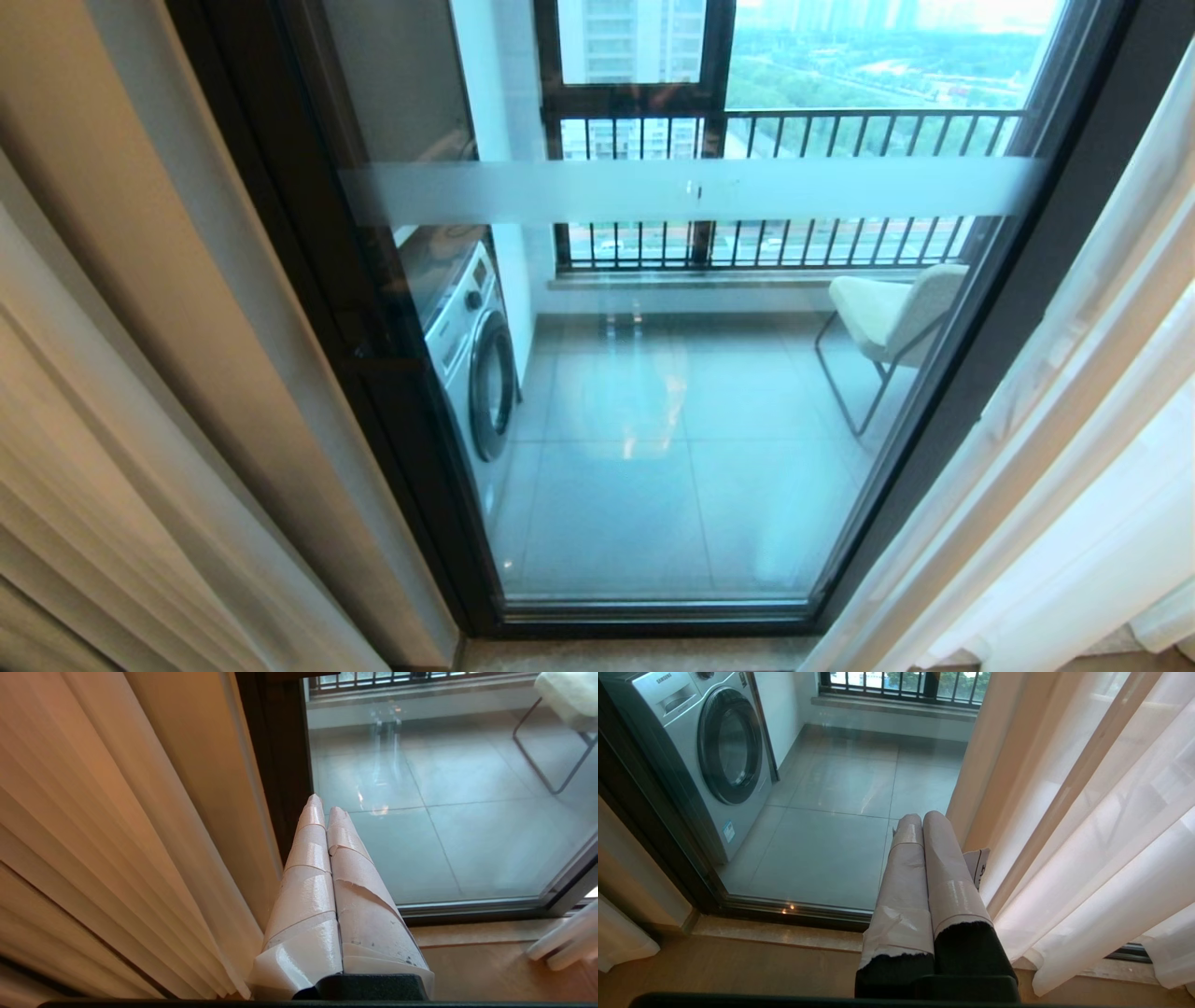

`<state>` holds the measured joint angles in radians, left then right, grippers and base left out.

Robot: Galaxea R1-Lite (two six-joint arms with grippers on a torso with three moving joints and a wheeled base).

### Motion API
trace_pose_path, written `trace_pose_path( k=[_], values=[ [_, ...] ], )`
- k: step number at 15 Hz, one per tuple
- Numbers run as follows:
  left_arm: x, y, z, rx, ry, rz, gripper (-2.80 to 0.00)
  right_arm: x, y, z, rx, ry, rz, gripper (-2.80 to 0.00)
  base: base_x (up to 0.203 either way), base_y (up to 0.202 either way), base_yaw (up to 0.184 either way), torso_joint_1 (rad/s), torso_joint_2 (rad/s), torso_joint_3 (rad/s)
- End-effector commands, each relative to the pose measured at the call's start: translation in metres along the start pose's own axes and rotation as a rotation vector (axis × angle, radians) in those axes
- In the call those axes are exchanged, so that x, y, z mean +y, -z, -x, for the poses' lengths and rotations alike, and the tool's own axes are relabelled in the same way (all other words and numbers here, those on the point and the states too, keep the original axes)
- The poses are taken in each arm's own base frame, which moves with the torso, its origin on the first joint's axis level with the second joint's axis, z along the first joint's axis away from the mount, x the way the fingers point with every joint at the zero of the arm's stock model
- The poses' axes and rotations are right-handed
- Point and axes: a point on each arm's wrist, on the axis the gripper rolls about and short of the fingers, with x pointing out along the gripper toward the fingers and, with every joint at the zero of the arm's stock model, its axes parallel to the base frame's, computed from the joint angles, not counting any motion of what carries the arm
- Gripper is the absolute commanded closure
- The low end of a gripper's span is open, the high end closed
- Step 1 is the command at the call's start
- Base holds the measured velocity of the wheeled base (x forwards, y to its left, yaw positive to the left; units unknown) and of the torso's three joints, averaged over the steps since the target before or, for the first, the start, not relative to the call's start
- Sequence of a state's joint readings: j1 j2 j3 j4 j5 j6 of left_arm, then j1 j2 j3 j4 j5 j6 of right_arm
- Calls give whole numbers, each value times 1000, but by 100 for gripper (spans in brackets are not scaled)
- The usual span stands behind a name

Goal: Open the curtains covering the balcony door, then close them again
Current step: Close the inner curtains on both sides

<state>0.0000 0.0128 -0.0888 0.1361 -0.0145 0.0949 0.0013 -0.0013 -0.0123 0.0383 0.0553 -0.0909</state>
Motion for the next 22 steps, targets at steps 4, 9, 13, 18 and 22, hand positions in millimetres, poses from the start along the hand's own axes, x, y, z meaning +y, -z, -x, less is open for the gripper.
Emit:
trace_pose_path(
  k=[4,9,13,18,22],
  values=[
    [2,-20,-1,11,-12,8,0,0,0,0,2,0,0,0,0,0,0,0,0,0],
    [6,-52,-19,70,-32,85,0,0,0,0,1,-2,1,0,0,0,0,0,0,0],
    [14,-93,-64,30,-170,115,0,0,0,0,1,0,1,0,0,0,0,0,0,0],
    [25,-129,-97,-38,-519,138,0,0,0,0,1,0,1,0,0,0,0,0,0,0],
    [37,-140,-118,-15,-635,140,0,0,0,0,1,-2,1,0,0,0,0,0,0,0]
  ],
)
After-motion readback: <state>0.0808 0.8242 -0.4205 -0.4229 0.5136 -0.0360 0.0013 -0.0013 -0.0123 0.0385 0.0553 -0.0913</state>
